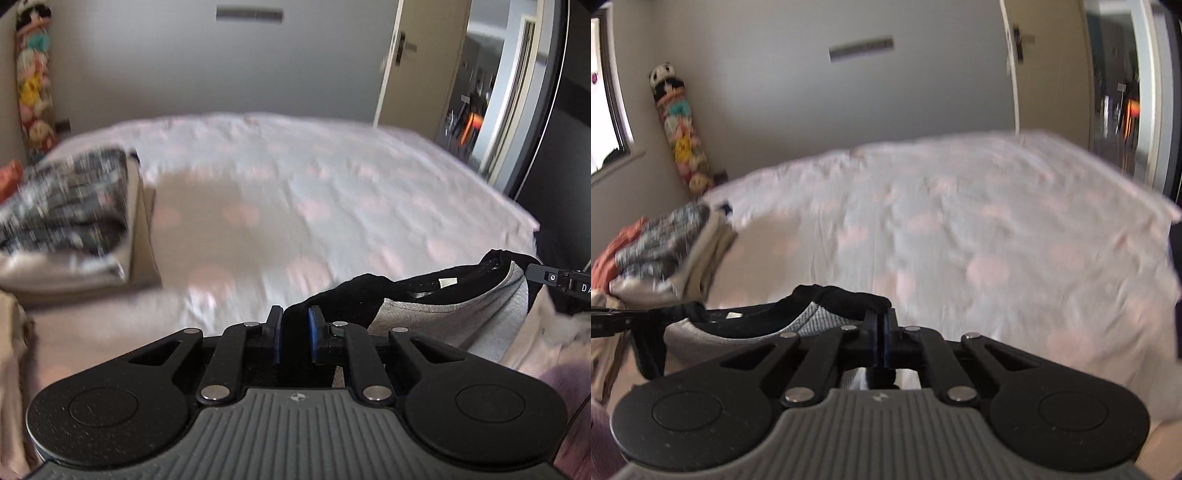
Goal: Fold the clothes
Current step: 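Lift the shirt by its shoulders with both grippers and shake it out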
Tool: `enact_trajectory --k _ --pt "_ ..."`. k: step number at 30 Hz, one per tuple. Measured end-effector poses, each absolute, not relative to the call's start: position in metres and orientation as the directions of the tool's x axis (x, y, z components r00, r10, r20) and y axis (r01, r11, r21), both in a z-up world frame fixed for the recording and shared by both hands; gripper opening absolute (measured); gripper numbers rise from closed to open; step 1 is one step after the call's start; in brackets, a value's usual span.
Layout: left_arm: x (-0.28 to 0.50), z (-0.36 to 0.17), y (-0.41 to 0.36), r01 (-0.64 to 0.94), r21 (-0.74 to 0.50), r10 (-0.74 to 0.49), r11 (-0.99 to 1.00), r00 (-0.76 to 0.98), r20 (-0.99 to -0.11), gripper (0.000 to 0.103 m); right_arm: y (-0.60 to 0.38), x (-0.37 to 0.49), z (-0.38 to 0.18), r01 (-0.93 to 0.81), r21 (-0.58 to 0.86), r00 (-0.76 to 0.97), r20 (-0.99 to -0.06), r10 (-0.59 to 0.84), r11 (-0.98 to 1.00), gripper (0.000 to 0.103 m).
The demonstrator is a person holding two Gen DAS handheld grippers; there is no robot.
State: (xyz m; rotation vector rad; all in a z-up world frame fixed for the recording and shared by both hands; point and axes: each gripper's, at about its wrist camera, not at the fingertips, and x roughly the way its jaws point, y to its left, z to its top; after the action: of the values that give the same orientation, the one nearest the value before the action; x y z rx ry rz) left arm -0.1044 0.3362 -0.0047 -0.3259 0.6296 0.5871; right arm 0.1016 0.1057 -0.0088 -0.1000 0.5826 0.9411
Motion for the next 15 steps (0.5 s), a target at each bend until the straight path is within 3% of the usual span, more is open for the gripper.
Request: enact_trajectory --k 4,5,8,15 --pt "-0.113 0.071 0.321 -0.611 -0.089 0.502 0.787 0.717 -0.483 0.008 0.101 0.09 0.062 -0.798 0.111 0.528 -0.345 0.776 0.592 0.004" --pt "-0.116 0.09 0.314 -0.612 -0.08 0.526 0.786 0.732 -0.432 0.0 0.098 0.086 0.08 -0.801 0.096 0.543 -0.3 0.784 0.591 0.003" --pt "-0.129 0.143 0.297 -0.612 -0.061 0.57 0.788 0.764 -0.302 0.0 0.086 0.073 0.128 -0.805 0.057 0.573 -0.179 0.8 0.59 0.004" --pt "-0.134 0.201 0.26 -0.59 0.026 0.585 0.807 0.792 -0.174 0.0 0.056 0.053 0.194 -0.809 0.015 0.586 -0.042 0.809 0.587 0.004"
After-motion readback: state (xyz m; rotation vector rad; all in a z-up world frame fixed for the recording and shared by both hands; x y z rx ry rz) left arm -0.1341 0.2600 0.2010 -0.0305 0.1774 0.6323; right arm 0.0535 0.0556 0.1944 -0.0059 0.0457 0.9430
